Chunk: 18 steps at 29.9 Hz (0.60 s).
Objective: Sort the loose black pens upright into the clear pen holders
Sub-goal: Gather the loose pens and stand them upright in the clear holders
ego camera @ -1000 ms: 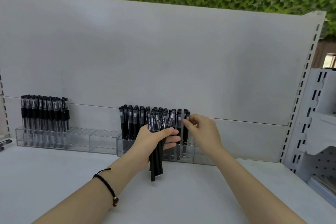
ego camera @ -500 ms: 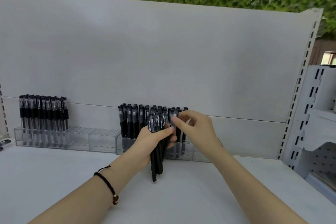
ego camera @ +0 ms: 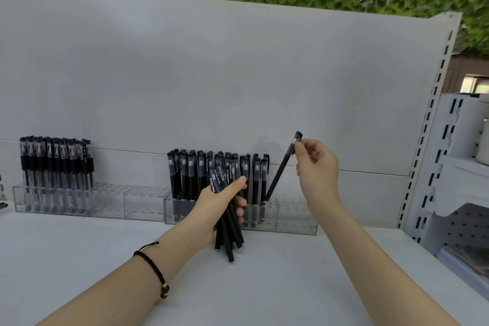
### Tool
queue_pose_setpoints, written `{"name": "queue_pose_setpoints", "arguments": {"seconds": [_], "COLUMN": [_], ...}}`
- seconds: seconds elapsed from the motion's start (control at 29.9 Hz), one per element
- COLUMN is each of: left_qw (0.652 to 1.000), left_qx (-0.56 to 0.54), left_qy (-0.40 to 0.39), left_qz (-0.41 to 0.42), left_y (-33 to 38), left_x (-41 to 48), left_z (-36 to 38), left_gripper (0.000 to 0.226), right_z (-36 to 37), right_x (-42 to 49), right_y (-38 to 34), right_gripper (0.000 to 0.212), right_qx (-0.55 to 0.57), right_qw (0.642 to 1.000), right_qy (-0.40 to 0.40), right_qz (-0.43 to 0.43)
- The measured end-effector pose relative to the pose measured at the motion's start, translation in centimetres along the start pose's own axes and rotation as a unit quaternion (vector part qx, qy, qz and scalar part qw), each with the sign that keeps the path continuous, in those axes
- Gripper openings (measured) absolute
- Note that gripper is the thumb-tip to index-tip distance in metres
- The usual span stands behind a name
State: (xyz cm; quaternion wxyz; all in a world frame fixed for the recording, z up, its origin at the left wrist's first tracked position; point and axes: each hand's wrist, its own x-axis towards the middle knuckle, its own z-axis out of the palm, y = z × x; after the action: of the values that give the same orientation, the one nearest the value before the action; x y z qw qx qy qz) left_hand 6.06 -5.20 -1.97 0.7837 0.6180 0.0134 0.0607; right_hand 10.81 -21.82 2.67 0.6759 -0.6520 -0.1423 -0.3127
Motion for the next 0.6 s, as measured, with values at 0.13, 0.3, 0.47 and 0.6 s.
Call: {"name": "queue_pose_setpoints", "arguments": {"seconds": [0.13, 0.3, 0.47, 0.6], "left_qw": [1.000, 0.999, 0.996, 0.997], "left_qx": [-0.003, -0.015, -0.001, -0.003], "left_qy": [-0.023, -0.050, -0.088, -0.077], "left_qz": [0.005, -0.003, 0.006, 0.020], "left_y": [0.2, 0.4, 0.8, 0.8], "left_x": [-0.1, -0.2, -0.5, -0.5], "left_z": [0.2, 0.5, 0.6, 0.3], "left_gripper": [0.040, 0.035, 0.024, 0.017], "right_z": [0.4, 0.9, 0.7, 0.2], "right_x": [-0.4, -1.0, -1.1, -1.2], "right_y": [0.5, 1.4, 2.2, 1.3], "right_gripper": [0.007, 0.007, 0.007, 0.019], "right_qx": [-0.045, -0.131, -0.212, -0.215], "right_qw": [0.999, 0.987, 0.965, 0.972], "right_qy": [-0.018, -0.093, -0.152, -0.096], "right_qz": [-0.019, -0.029, 0.002, 0.011]}}
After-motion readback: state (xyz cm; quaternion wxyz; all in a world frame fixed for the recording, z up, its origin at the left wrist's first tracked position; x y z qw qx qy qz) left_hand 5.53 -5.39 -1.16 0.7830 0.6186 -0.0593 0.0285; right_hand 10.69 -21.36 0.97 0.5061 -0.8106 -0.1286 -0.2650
